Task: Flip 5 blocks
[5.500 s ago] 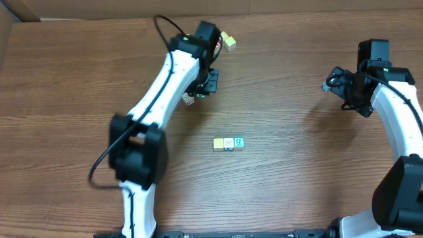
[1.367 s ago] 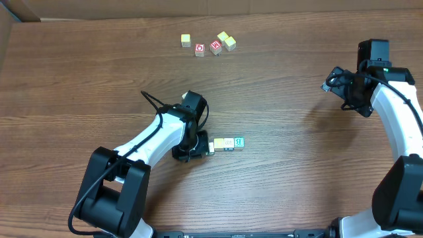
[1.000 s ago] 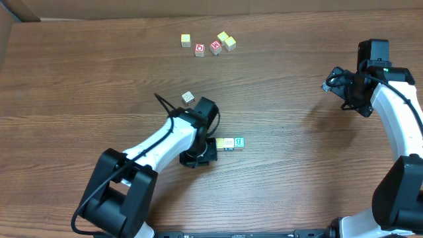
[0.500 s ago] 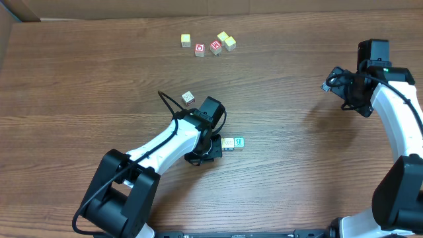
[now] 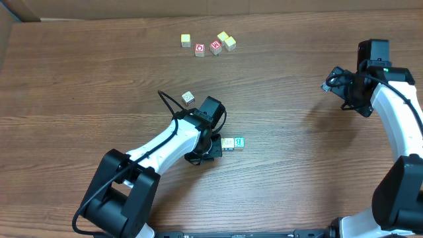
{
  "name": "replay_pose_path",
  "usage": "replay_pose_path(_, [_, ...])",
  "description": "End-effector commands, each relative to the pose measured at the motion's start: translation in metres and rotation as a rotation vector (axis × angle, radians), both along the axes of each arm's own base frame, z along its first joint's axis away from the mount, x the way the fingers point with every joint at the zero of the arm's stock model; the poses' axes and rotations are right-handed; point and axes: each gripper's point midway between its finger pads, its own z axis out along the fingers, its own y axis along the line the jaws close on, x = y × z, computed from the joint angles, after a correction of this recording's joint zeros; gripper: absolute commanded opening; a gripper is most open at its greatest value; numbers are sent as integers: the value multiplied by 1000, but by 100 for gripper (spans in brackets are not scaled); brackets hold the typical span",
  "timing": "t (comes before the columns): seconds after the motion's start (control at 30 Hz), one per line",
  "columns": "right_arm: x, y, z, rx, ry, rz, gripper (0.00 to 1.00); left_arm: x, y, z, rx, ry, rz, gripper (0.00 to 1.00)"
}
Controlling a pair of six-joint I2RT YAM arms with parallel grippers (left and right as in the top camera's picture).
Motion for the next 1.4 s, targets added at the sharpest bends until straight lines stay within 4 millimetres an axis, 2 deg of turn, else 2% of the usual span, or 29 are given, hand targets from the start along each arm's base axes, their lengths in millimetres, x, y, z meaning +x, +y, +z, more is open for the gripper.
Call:
replay_pose_path(0.0, [4, -3, 7, -13, -20, -1, 100, 10, -8, 12, -24, -36, 12, 4])
replay_pose_path(0.37, [4, -3, 7, -12, -20, -1, 100, 27, -6, 52, -14, -36, -26, 4])
replay_pose_path(0.47, [4, -3, 7, -13, -20, -1, 100, 39, 9, 58, 55, -80, -5, 4])
replay_pose_path(0.7, [4, -3, 7, -13, -20, -1, 100, 61, 48, 59, 151, -132, 84, 4])
replay_pose_path(0.77, [4, -3, 7, -13, -20, -1, 100, 77, 53, 60, 118, -175, 113, 9])
replay_pose_path(0.87, [4, -3, 7, -13, -20, -1, 100, 110, 55, 69, 39, -274, 80, 29])
replay_pose_path(0.93, [4, -3, 7, -13, -20, -1, 100, 130, 67, 75, 22, -337, 123, 50])
replay_pose_path(0.97, [4, -3, 7, -13, -20, -1, 100, 141, 76, 77, 16, -367, 179, 55])
replay_pose_path(1.07, [4, -3, 7, -13, -20, -1, 100, 154, 91, 78, 45, -409, 272, 56])
replay_pose_path(1.23, [4, -3, 7, -13, -20, -1, 100, 169, 81, 69, 15, -437, 312, 58])
replay_pose_path(1.37, [4, -3, 7, -13, -20, -1, 100, 179, 71, 52, 7, -443, 304, 58])
